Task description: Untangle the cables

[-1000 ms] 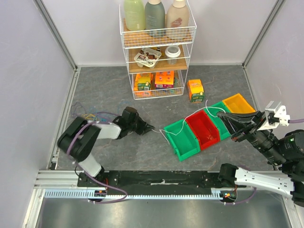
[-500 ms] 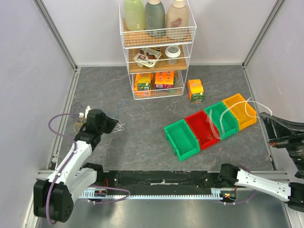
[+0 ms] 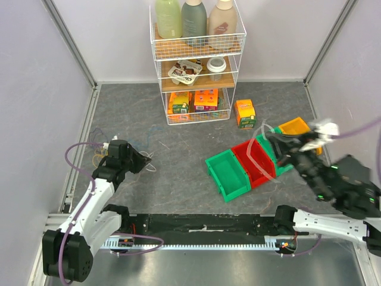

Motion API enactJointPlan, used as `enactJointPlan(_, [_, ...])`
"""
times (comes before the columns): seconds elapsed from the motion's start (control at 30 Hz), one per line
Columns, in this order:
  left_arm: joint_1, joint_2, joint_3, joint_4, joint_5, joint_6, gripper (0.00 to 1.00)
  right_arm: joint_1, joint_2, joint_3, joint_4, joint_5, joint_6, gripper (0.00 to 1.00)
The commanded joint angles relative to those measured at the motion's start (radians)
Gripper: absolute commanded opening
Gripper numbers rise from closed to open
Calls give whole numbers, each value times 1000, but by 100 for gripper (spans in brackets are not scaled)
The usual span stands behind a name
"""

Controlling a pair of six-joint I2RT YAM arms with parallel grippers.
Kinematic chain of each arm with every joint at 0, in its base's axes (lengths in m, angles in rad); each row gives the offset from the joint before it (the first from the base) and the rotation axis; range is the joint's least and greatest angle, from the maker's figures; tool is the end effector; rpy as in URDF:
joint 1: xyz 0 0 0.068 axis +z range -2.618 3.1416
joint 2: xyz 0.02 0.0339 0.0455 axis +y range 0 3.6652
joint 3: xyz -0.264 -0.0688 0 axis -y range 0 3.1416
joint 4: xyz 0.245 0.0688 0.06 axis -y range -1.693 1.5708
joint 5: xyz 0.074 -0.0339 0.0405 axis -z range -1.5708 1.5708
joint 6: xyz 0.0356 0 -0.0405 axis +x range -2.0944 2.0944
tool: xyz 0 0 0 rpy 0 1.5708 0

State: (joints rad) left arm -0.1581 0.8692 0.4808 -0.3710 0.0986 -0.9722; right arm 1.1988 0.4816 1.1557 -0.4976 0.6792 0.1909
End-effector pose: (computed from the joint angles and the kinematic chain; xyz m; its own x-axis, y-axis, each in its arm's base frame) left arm 0.1757 -0.0316 0.2026 -0.5708 -0.7415 -0.3527 -0.4337 0.6370 -0.6373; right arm 0.0354 0.0292 0.4534 -0.0322 0.3236 -0.9457 -0.5031 0.8123 0.2951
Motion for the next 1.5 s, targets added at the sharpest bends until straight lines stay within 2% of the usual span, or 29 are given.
enactJointPlan(0.0, [3,-27,39,-28,69,84,2,2,165,35,-7,86,-22,0])
enactJointPlan(0.1, [3,-39,36,-42,87,98,2,2,244,55,-5,160,-44,0])
enactJointPlan(0.33, [3,-61,39,-52,99,105,2,-1,363,13,13,207,-24,0])
enactJointPlan(0.57, [2,-64,59,-68,124,115,2,-74,469,50,-2,181,-27,0])
enactJointPlan(0.97, [3,-101,168,-121,184,221,2,-126,498,-258,-130,-64,332,0])
enactJointPlan(1.13, [3,-99,185,-109,231,208,2,-237,633,-289,-128,-125,374,0])
enactJointPlan(1.2, [3,-99,189,-120,237,217,2,-245,684,-280,-113,-165,366,0])
enactJointPlan(1.27, [3,-107,193,-137,239,228,2,-245,709,-287,-49,-268,337,0])
enactJointPlan(1.47, [2,-121,209,-140,274,234,2,-246,752,-321,71,-430,384,0])
